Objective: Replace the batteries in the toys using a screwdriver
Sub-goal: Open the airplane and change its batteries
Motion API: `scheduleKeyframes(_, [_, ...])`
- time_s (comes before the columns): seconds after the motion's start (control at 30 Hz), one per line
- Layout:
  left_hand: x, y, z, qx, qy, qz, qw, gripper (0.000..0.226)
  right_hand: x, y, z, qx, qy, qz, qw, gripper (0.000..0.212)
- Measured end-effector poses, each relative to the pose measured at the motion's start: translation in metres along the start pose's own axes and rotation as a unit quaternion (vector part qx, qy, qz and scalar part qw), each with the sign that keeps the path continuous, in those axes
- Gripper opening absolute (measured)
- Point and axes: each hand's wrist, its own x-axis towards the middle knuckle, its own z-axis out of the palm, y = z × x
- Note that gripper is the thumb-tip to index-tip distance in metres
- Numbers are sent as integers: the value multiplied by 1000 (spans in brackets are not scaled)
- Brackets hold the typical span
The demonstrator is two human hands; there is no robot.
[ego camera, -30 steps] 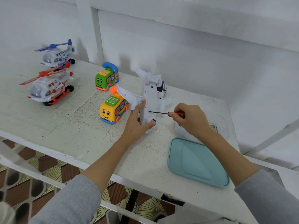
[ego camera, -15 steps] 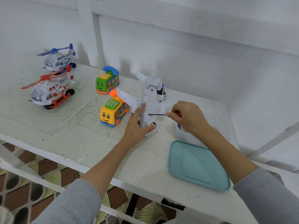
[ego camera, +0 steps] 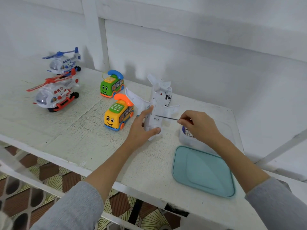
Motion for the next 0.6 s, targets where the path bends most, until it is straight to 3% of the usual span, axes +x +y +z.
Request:
scheduleKeyframes(0.2, [17, 36, -30, -63, 63, 35, 995, 74, 2, 5, -11, 201, 44, -26, 978, 5])
scheduleKeyframes(0.4, [20, 63, -59, -75, 91, 72, 990, 71, 8, -10, 32, 110, -75, -154, 979, 7])
scheduleKeyframes(0.6, [12, 61, -71, -61, 82, 75, 992, 70, 7, -20, 67, 81, -163, -176, 967, 11])
